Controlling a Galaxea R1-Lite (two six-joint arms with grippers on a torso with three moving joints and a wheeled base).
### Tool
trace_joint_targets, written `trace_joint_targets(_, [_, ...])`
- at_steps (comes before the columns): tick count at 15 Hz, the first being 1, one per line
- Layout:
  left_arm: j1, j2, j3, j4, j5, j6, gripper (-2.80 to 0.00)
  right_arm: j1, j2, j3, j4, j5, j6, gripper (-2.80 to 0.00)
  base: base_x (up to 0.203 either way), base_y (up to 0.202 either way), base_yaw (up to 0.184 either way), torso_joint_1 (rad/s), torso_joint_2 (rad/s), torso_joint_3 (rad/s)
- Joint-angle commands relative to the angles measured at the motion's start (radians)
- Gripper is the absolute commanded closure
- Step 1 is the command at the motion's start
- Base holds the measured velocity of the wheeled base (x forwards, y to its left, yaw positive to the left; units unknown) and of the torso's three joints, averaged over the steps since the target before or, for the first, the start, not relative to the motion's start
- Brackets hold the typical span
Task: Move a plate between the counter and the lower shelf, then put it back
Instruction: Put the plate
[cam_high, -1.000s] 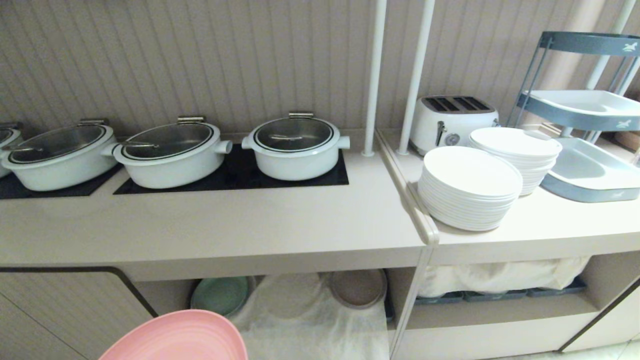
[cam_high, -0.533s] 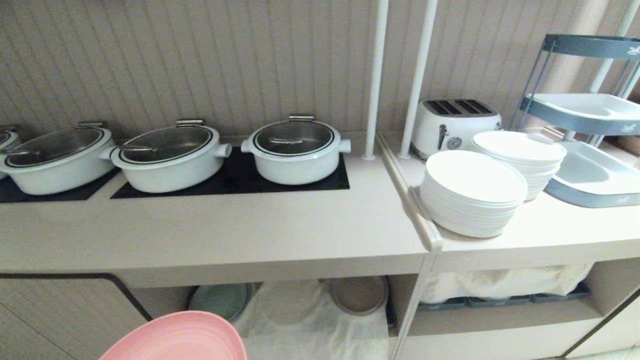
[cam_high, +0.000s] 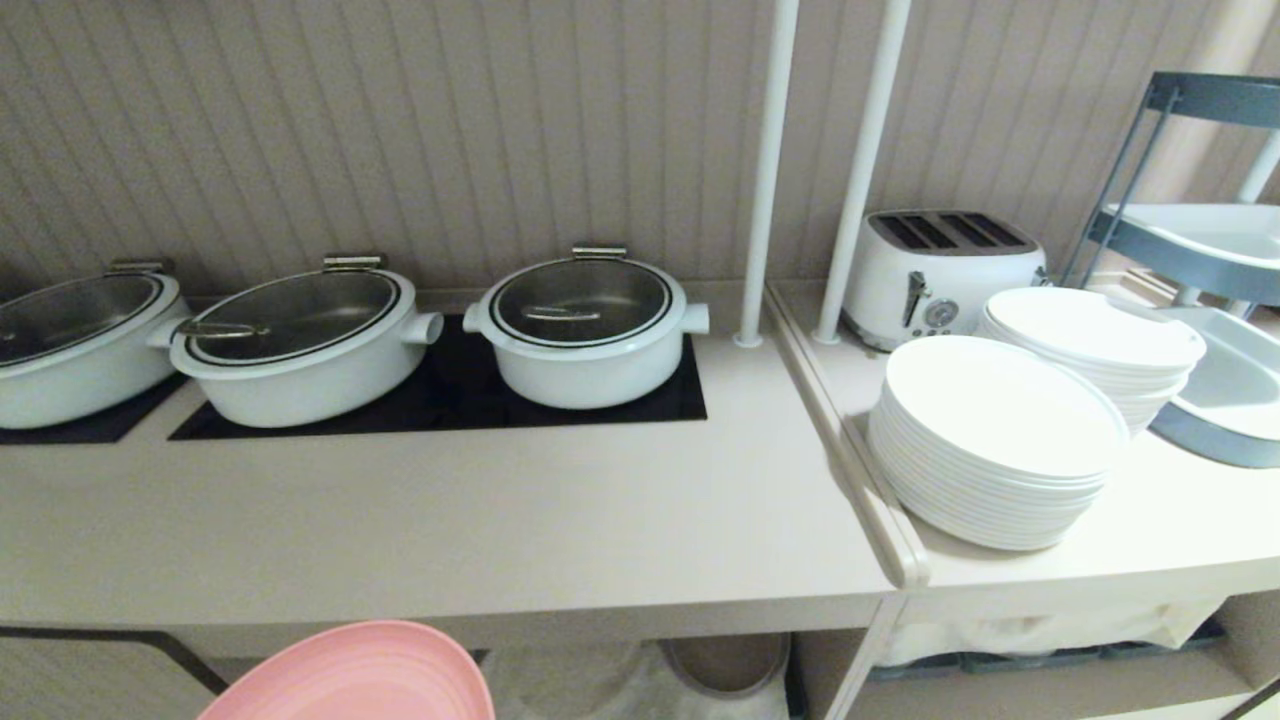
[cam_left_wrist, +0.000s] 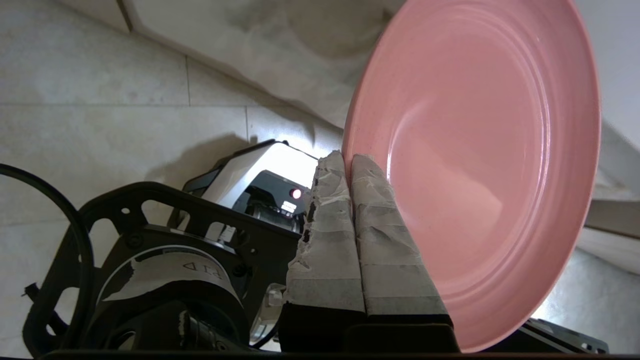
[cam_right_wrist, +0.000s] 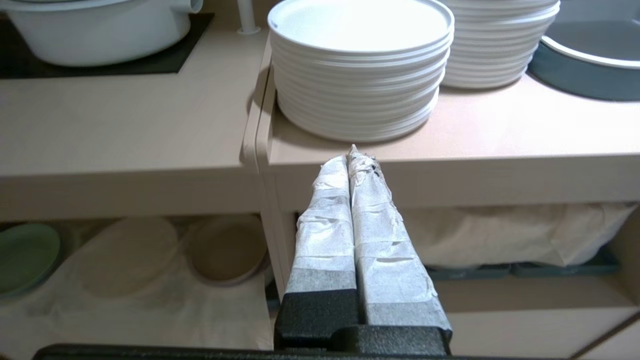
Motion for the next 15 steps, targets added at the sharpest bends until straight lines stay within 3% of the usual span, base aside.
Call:
trace_joint_targets(1, [0.000, -0.001, 0.000, 0.003, 0.001, -0.005, 0.00, 0.000, 0.001, 0.000, 0.000, 0.000, 0.000, 0.00, 0.194, 0.000, 0.000, 0.002, 0.00, 0.007])
trace_joint_targets(4, [0.000, 0.001, -0.001, 0.003, 0.001, -0.005, 0.00, 0.000, 0.001, 0.000, 0.000, 0.000, 0.000, 0.00, 0.170, 0.000, -0.001, 0.002, 0.00, 0.001])
trace_joint_targets(15, [-0.001, -0.001, 0.000, 0.006, 0.001, -0.005, 0.00, 0.000, 0.001, 0.000, 0.000, 0.000, 0.000, 0.00, 0.000, 0.000, 0.000, 0.000, 0.00, 0.000])
